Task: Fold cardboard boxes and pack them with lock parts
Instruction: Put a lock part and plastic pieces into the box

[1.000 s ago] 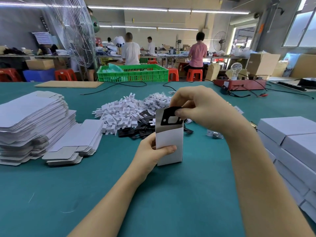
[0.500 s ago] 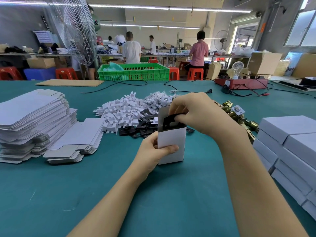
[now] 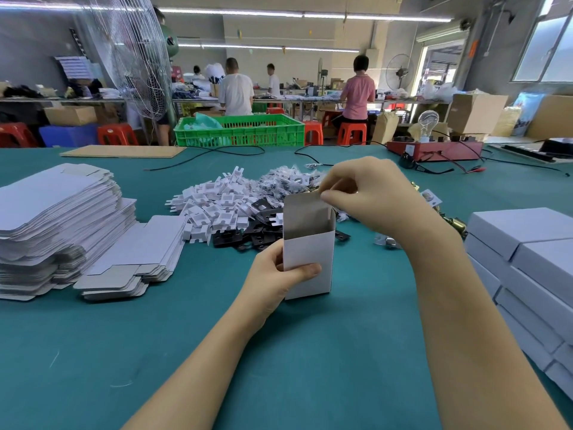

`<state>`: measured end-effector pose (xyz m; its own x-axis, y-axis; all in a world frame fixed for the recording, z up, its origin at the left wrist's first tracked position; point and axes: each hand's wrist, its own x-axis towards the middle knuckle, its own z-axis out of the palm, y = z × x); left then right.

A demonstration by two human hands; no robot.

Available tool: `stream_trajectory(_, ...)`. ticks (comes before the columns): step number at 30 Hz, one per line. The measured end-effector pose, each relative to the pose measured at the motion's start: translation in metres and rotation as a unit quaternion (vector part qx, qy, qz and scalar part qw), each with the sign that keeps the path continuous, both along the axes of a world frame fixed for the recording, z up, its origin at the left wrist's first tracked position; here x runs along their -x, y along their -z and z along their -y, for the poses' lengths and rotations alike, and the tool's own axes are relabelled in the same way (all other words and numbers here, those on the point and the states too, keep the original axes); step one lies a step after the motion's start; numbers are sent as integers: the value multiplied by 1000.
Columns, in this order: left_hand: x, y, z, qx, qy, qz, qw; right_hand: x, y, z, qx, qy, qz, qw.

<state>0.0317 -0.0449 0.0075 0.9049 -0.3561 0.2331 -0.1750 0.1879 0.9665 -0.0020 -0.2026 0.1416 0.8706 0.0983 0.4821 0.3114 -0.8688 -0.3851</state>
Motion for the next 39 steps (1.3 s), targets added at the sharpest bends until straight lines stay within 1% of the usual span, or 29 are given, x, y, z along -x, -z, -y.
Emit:
stream_trajectory(3, -1, 1, 0, 10, -30, -8, 999, 1, 0, 15, -70, 49, 43, 995)
stream_trajectory(5, -4, 1, -3, 41, -86, -29, 995, 0, 3, 29, -126, 89, 62, 986)
stream_trajectory(8, -11, 1, -11, 79, -163, -42, 983, -5, 15, 49, -231, 139, 57, 961)
stream_trajectory(11, -14, 3, -13, 59, -188, -36, 980, -17, 33, 61, -321, 171, 46, 930)
stream_trajectory(14, -14, 4, -9, 20, -169, -18, 985, -41, 56, 62, -349, 193, 24, 917)
stream_trajectory(16, -15, 6, -9, 6, -158, -13, 987, -64, 71, 60, -326, 226, -2, 918)
stream_trajectory(18, -16, 6, -9, 5, -154, -13, 988, -87, 86, 57, -280, 260, -27, 924)
stream_trajectory(20, -17, 6, -9, 8, -153, -12, 988, -108, 97, 53, -216, 260, -60, 939)
stream_trajectory(23, -18, 7, -9, 8, -149, -11, 989, -128, 115, 47, -96, 249, -104, 958)
stream_trajectory(25, -18, 8, -9, 10, -145, -11, 989, -134, 124, 47, -24, 256, -105, 961)
stream_trajectory(29, -19, 8, -8, 13, -140, -13, 990, -141, 132, 51, 78, 267, -83, 957)
stream_trajectory(31, -20, 8, -8, 11, -139, -12, 990, -143, 131, 54, 100, 271, -81, 954)
stream_trajectory(36, -21, 10, -9, 10, -134, -12, 991, -146, 133, 58, 123, 280, -71, 950)
stream_trajectory(38, -21, 10, -10, 10, -133, -14, 991, -145, 135, 57, 108, 275, -61, 953)
stream_trajectory(39, -20, 10, -9, 9, -133, -14, 991, -144, 133, 57, 77, 272, -58, 957)
